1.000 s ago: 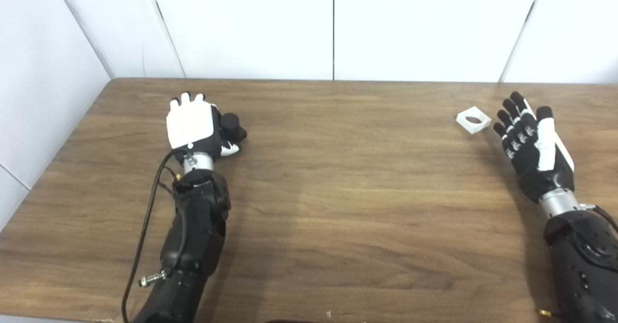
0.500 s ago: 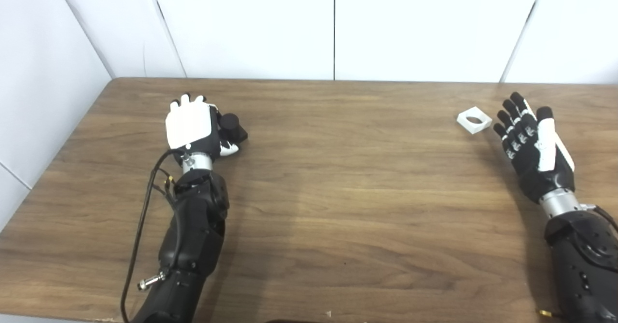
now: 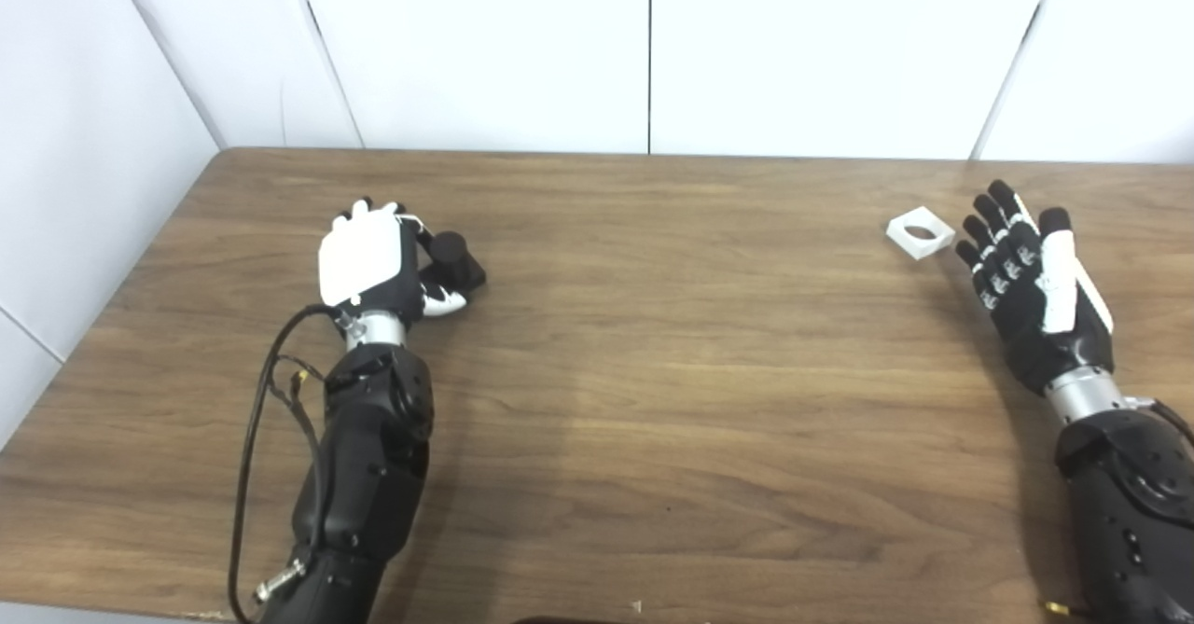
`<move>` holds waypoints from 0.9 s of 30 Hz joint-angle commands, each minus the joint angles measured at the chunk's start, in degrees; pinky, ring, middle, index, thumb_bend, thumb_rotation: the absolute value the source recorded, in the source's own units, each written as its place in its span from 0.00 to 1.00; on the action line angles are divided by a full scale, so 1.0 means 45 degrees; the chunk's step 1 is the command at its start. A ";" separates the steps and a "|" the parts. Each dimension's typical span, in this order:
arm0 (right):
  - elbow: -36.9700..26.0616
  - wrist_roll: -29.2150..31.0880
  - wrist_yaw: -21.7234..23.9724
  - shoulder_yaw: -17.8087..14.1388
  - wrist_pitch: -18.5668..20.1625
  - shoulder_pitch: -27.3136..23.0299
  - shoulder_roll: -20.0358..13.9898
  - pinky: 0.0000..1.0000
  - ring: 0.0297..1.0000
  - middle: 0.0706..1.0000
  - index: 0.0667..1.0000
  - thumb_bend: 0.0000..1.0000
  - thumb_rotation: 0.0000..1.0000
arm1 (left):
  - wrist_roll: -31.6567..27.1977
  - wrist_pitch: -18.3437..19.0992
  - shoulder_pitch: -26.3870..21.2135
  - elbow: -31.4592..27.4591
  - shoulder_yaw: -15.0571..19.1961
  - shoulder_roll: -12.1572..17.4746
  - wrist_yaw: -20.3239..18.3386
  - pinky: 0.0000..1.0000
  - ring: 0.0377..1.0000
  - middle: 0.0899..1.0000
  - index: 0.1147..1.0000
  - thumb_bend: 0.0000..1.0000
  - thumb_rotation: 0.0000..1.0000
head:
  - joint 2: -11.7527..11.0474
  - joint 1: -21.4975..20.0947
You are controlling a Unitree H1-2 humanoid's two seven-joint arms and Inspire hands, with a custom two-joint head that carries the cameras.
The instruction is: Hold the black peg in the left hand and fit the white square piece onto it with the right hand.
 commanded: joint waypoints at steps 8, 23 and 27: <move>0.0067 0.0204 -0.0127 0.0095 0.0197 0.0754 0.0666 1.00 1.00 1.00 1.00 0.60 1.00 | 0.0197 0.0090 0.0782 -0.1617 -0.1132 -0.0176 -0.1484 1.00 1.00 0.89 0.42 0.52 0.07 | 0.0080 -0.0153; -0.0709 0.0135 -0.0500 0.0176 0.0706 0.0989 0.0880 1.00 1.00 1.00 1.00 0.61 1.00 | 0.0309 -0.0126 0.1880 -0.3206 -0.2723 -0.0170 -0.2101 1.00 1.00 0.90 0.43 0.52 0.07 | 0.0255 -0.0666; -0.0884 0.0112 -0.0532 0.0201 0.0767 0.1043 0.0916 1.00 1.00 1.00 1.00 0.59 1.00 | 0.0165 -0.0237 0.2210 -0.3581 -0.3042 -0.0256 -0.2175 1.00 1.00 0.90 0.43 0.52 0.07 | 0.0328 -0.0830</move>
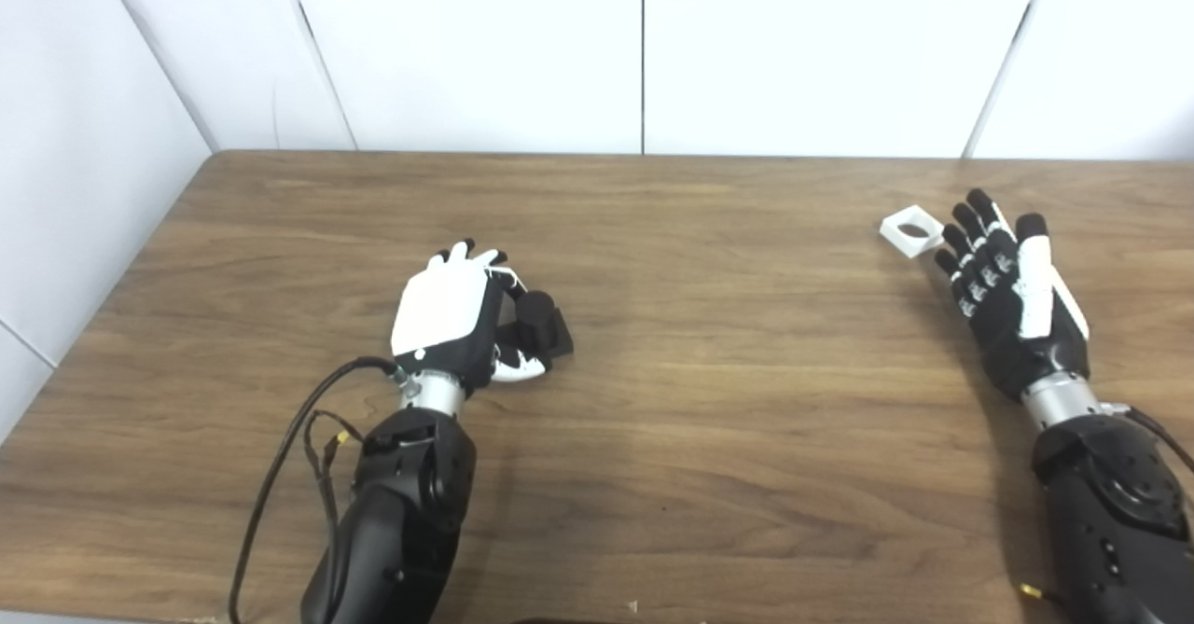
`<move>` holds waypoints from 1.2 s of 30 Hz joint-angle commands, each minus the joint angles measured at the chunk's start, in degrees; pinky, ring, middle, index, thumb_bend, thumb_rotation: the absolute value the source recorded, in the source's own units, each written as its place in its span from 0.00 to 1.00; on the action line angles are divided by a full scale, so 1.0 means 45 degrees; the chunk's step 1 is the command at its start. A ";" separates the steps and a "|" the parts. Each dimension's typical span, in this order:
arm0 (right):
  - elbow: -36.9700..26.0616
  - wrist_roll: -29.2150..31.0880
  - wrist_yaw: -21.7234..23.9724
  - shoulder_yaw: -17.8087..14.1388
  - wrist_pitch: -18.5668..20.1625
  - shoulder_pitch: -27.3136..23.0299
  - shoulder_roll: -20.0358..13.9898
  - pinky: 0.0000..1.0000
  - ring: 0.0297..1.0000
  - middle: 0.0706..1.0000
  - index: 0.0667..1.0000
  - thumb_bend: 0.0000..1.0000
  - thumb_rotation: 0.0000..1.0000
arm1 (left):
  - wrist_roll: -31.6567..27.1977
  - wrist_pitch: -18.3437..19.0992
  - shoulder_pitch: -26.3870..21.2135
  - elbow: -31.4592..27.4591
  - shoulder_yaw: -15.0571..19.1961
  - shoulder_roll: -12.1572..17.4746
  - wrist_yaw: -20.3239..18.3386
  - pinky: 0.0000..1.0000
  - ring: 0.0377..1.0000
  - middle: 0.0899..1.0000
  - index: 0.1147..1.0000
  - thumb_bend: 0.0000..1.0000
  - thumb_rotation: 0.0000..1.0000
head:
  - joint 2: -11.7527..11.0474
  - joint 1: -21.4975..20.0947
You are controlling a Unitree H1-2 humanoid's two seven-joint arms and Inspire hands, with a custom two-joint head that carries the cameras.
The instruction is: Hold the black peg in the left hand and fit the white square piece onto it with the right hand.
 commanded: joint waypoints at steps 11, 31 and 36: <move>-0.0054 -0.0014 -0.0244 0.0222 0.0133 0.0570 0.0543 1.00 1.00 1.00 1.00 0.58 1.00 | -0.0505 -0.0765 0.1007 -0.0776 -0.1385 -0.0312 -0.0450 1.00 1.00 0.91 0.43 0.52 0.08 | 0.0097 -0.0148; -0.0534 -0.0086 -0.0537 0.0266 0.0402 0.0692 0.0662 1.00 1.00 1.00 1.00 0.55 1.00 | -0.0738 -0.1301 0.2266 -0.2026 -0.2894 -0.1027 -0.1120 1.00 1.00 0.91 0.43 0.52 0.08 | 0.0330 -0.0485; -0.0716 -0.0145 -0.0528 0.0341 0.0601 0.0752 0.0586 1.00 1.00 1.00 1.00 0.55 1.00 | -0.0753 -0.1288 0.2446 -0.2185 -0.3131 -0.1089 -0.1374 1.00 1.00 0.92 0.43 0.52 0.07 | 0.0352 -0.0525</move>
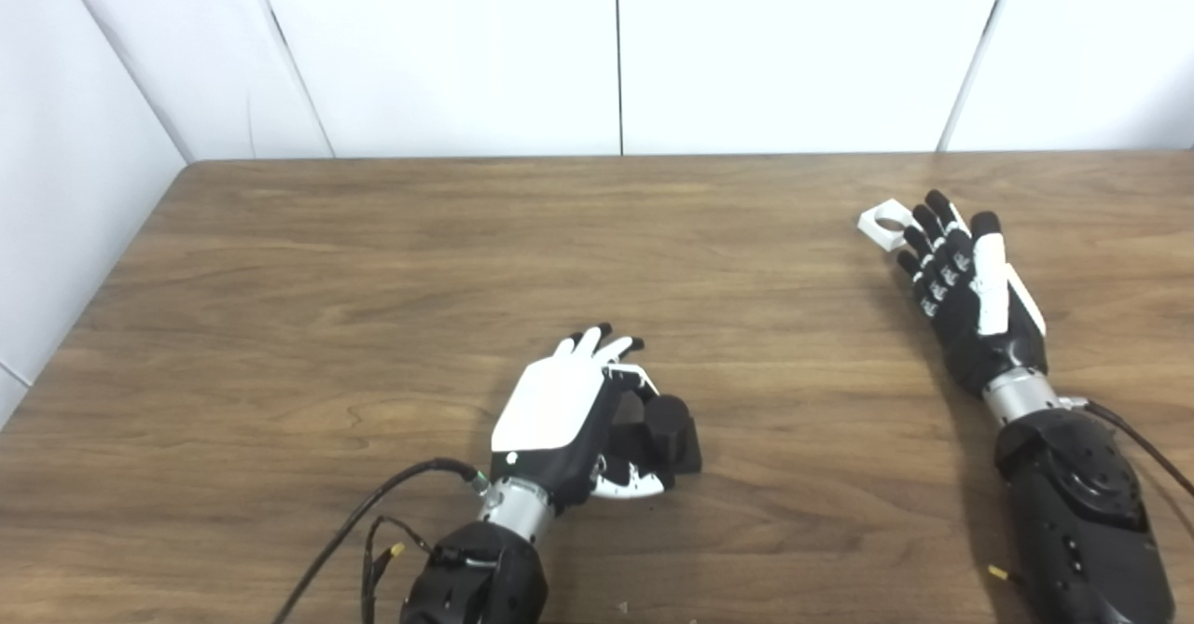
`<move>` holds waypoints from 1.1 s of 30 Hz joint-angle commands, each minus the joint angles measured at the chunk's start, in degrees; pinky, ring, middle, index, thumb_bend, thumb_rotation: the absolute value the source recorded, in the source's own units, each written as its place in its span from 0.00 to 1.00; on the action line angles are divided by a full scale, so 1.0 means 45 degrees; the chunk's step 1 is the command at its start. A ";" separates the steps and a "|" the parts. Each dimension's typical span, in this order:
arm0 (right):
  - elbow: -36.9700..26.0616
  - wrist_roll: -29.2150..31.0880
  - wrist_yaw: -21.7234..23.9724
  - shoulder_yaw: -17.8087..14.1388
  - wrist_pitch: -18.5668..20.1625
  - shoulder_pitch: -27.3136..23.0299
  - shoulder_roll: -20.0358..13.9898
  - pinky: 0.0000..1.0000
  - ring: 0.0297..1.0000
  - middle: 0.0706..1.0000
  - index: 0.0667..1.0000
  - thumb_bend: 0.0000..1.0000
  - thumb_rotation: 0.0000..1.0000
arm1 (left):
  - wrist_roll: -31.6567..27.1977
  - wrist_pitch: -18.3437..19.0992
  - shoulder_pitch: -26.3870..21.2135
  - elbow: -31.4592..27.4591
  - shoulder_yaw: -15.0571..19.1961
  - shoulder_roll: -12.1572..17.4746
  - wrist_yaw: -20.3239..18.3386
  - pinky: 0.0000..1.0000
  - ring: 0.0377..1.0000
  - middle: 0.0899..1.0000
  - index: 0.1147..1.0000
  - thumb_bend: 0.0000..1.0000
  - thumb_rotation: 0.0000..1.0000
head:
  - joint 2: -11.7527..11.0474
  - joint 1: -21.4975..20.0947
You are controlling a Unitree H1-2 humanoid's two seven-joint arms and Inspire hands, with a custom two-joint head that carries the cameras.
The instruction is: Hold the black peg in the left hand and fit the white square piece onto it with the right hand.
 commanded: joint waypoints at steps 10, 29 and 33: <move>0.0054 0.0171 0.0027 0.0044 -0.0049 0.0309 0.0154 1.00 1.00 1.00 1.00 0.55 1.00 | 0.0023 -0.0278 0.0294 0.0286 -0.0333 -0.0073 -0.0523 1.00 1.00 0.92 0.43 0.52 0.07 | 0.0052 -0.0040; -0.1012 -0.0326 -0.0143 0.0207 0.0582 -0.1104 -0.0762 1.00 1.00 1.00 1.00 0.70 0.71 | 0.0196 -0.0440 0.0232 0.0586 -0.0292 -0.0286 -0.0411 1.00 1.00 0.92 0.43 0.52 0.07 | -0.0128 -0.0270; -0.1338 -0.1582 -0.0402 0.0621 0.0526 -0.1421 -0.1280 1.00 1.00 1.00 1.00 0.63 0.57 | 0.0179 -0.0493 0.0245 0.0655 -0.0276 -0.0284 -0.0369 1.00 1.00 0.92 0.43 0.52 0.07 | -0.0306 -0.0513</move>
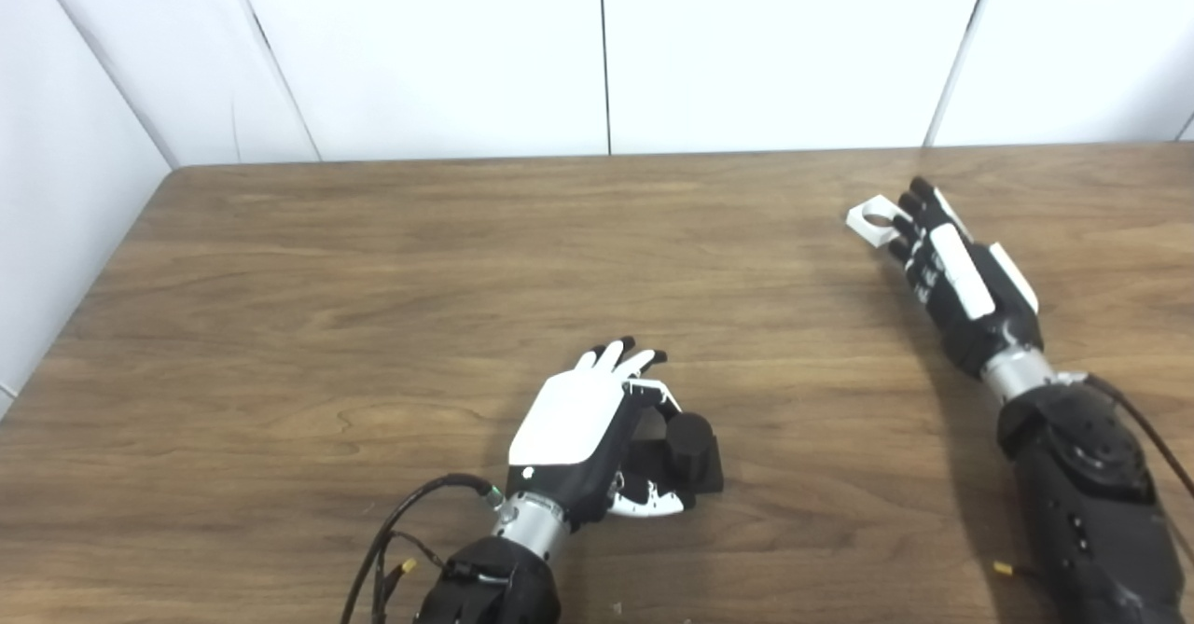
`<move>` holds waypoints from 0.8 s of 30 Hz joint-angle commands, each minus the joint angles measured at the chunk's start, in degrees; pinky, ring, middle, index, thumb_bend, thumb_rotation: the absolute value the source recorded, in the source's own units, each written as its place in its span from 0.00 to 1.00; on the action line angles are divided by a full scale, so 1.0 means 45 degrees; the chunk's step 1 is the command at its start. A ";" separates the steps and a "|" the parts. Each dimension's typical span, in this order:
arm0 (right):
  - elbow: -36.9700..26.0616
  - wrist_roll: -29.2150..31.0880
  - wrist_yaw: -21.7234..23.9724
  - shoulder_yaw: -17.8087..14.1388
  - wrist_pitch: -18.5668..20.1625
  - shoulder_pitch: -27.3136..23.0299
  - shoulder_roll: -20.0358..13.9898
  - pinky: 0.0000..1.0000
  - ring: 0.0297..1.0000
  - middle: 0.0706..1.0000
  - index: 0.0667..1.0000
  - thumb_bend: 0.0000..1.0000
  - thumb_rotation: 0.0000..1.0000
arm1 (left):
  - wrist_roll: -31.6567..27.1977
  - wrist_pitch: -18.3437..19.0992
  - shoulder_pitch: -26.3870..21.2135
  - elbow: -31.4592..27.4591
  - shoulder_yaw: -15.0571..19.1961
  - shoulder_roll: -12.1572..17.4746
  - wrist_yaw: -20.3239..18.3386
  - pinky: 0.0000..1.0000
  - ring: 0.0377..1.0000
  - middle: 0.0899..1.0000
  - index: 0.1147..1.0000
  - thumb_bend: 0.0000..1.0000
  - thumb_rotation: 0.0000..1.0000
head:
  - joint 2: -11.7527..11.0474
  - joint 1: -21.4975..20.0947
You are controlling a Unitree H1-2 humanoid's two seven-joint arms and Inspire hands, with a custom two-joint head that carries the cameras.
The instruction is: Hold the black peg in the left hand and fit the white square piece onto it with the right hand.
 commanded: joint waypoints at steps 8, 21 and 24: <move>-0.0331 -0.3784 -0.0751 0.1304 -0.0942 -0.1702 -0.1873 1.00 1.00 1.00 0.96 0.68 0.35 | 0.0113 -0.0154 0.0109 0.0717 -0.0086 0.0088 -0.0151 1.00 1.00 0.92 0.43 0.52 0.07 | -0.0164 -0.0254; 0.0572 -0.7799 -0.0543 0.3395 -0.1282 -0.3221 -0.3853 0.93 1.00 0.98 0.90 0.79 0.26 | 0.0009 -0.0333 0.0153 0.0959 0.0044 0.0113 0.0094 1.00 1.00 0.93 0.43 0.52 0.07 | -0.0427 -0.0369; 0.1049 -0.8229 -0.0432 0.3702 -0.1458 -0.3624 -0.4030 0.99 1.00 0.98 0.87 0.81 0.20 | 0.0050 -0.0336 0.0142 0.0993 0.0073 0.0106 0.0052 1.00 1.00 0.93 0.43 0.52 0.07 | -0.0452 -0.0380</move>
